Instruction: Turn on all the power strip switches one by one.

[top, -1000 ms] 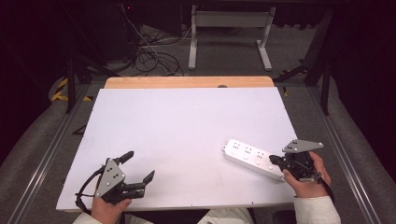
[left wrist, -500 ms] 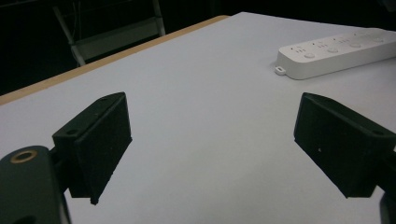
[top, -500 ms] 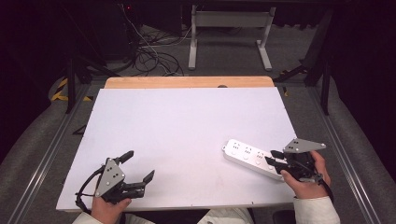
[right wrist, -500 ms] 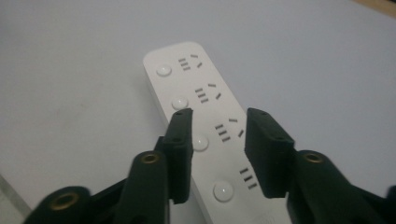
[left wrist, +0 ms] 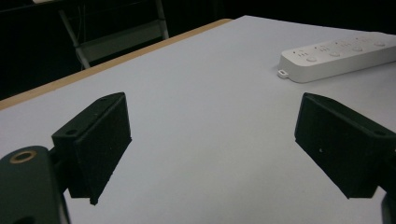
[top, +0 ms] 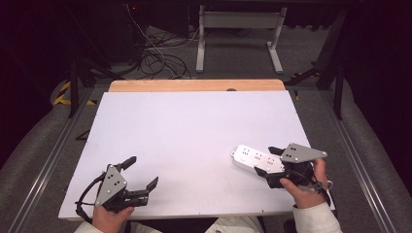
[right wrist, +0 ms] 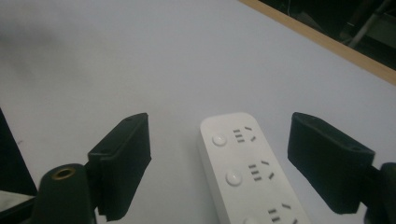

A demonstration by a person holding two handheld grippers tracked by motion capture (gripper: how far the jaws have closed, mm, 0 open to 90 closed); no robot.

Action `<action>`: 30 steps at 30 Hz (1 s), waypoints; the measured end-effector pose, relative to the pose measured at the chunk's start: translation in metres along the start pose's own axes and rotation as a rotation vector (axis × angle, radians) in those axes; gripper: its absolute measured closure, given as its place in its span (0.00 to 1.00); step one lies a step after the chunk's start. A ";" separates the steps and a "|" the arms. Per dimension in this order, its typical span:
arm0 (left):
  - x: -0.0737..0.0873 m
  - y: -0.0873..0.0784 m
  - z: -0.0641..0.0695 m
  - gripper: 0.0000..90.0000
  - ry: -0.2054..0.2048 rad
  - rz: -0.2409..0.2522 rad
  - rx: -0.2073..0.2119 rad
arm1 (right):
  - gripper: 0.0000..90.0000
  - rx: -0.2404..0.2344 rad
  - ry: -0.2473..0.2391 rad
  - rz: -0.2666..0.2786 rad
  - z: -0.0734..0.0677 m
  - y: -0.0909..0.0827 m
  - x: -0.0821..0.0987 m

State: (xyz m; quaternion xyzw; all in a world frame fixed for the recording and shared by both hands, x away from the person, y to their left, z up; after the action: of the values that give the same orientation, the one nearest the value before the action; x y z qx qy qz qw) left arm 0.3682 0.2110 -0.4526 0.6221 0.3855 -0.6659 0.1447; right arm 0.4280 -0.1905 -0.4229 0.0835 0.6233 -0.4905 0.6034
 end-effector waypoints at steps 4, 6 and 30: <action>0.000 -0.002 0.002 0.12 0.007 0.000 0.001 | 0.22 -0.038 0.021 0.058 -0.008 0.009 -0.007; 0.001 -0.003 0.003 0.12 0.001 0.002 0.003 | 0.22 -0.048 0.028 0.075 -0.011 0.015 -0.008; 0.007 -0.007 0.002 0.12 -0.012 -0.013 0.003 | 0.23 -0.143 0.165 0.163 -0.037 0.066 0.022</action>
State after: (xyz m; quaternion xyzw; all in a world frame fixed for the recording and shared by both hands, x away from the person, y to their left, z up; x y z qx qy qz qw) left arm 0.3607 0.2170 -0.4570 0.6158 0.3876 -0.6713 0.1415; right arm 0.4435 -0.1416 -0.4830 0.1307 0.6952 -0.3855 0.5925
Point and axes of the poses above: each handheld gripper's, and its own axes: y roughly forward along the jaws, x roughly out of its underside, z roughly to its right, the point moved 5 cm from there along y, roughly forward along the jaws, and after that the axes turned 9 degrees about x, right-handed, at the moved point
